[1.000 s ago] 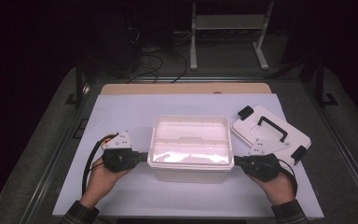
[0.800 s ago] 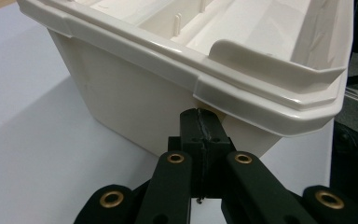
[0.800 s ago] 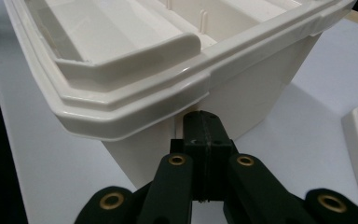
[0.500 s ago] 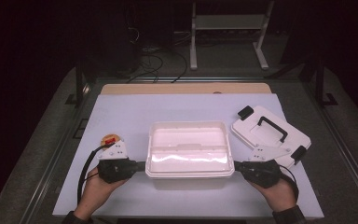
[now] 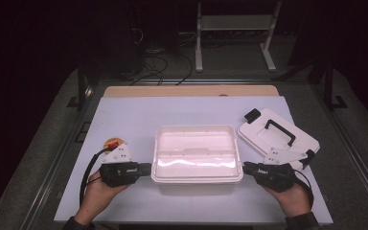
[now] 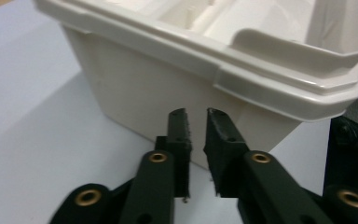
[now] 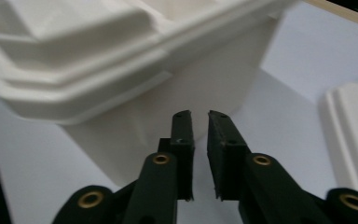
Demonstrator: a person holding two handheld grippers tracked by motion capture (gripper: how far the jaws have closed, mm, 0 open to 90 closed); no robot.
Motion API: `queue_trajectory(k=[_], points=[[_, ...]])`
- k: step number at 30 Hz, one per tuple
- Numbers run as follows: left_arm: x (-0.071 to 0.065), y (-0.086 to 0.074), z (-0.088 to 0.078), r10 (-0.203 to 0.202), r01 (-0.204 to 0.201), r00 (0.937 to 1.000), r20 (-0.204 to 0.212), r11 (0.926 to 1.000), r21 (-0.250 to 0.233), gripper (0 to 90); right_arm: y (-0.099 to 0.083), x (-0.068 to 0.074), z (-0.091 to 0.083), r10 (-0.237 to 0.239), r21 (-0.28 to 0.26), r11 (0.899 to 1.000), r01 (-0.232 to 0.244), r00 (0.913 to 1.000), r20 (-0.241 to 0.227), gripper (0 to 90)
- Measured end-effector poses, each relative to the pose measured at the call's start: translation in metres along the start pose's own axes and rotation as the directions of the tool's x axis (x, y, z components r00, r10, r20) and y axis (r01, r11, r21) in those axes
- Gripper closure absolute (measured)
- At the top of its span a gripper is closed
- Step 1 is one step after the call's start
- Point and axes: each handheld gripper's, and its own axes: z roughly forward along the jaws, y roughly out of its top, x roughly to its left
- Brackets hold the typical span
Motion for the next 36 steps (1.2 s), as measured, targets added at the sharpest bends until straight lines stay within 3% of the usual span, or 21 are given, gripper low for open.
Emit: queue_trajectory(k=[1, 4, 5, 6, 7, 12, 15, 16, 19, 23, 30, 36], points=[[0.002, 0.0, -0.002, -0.005, 0.005, 1.0, -0.003, 1.0, -0.002, 76.1, 0.0, 0.0, 0.0, 0.0, 0.0, 1.0, 0.0, 1.0, 0.0, 75.4], [0.008, 0.0, -0.007, -0.018, 0.018, 0.9997, -0.016, 0.9998, 0.004, 65.6, -0.012, -0.011, 0.005, 0.039, 0.027, 0.999, -0.04, 0.9982, 0.045, 60.3], [0.01, 0.0, -0.008, -0.026, 0.026, 0.9996, -0.01, 0.9996, 0.01, 60.0, -0.018, -0.014, 0.01, 0.049, 0.047, 0.998, -0.052, 0.9968, 0.064, 51.1], [0.01, 0.0, -0.008, -0.026, 0.026, 0.9996, -0.01, 0.9996, 0.01, 57.1, -0.018, -0.014, 0.01, 0.049, 0.047, 0.998, -0.052, 0.9968, 0.064, 51.1], [0.011, 0.0, -0.009, -0.025, 0.025, 0.9996, -0.012, 0.9995, 0.017, 54.3, -0.025, -0.019, 0.016, 0.062, 0.078, 0.995, -0.067, 0.9959, 0.066, 41.5], [0.016, 0.004, -0.011, -0.028, 0.029, 0.9995, -0.013, 0.9988, 0.04, 37.7, -0.036, -0.022, 0.027, 0.067, 0.096, 0.993, -0.075, 0.9942, 0.084, 25.7], [0.02, 0.008, -0.013, -0.026, 0.026, 0.9996, -0.009, 0.9988, 0.041, 32.6, -0.045, -0.022, 0.035, 0.055, 0.129, 0.989, -0.07, 0.9917, 0.116, 18.2], [0.021, 0.009, -0.014, -0.027, 0.028, 0.9996, -0.004, 0.9987, 0.042, 29.5, -0.048, -0.021, 0.038, 0.059, 0.145, 0.986, -0.077, 0.9908, 0.121, 17.2], [0.026, 0.012, -0.016, -0.02, 0.02, 0.9998, 0.004, 0.9989, 0.041, 26.4, -0.051, -0.024, 0.038, 0.088, 0.121, 0.988, -0.1, 0.9913, 0.097, 14.1], [0.029, 0.019, -0.019, -0.006, 0.006, 0.9999, 0.014, 0.9995, 0.032, 24.6, -0.051, -0.023, 0.039, 0.074, 0.129, 0.988, -0.087, 0.992, 0.102, 13.5], [0.032, 0.034, -0.021, 0.04, -0.042, 0.9986, 0.034, 0.9978, 0.052, 17.7, -0.051, -0.023, 0.039, 0.075, 0.128, 0.988, -0.088, 0.992, 0.102, 13.5], [0.036, 0.053, -0.018, 0.073, -0.077, 0.9952, 0.066, 0.9943, 0.073, 17.5, -0.051, -0.023, 0.039, 0.075, 0.127, 0.988, -0.088, 0.992, 0.102, 13.5]])
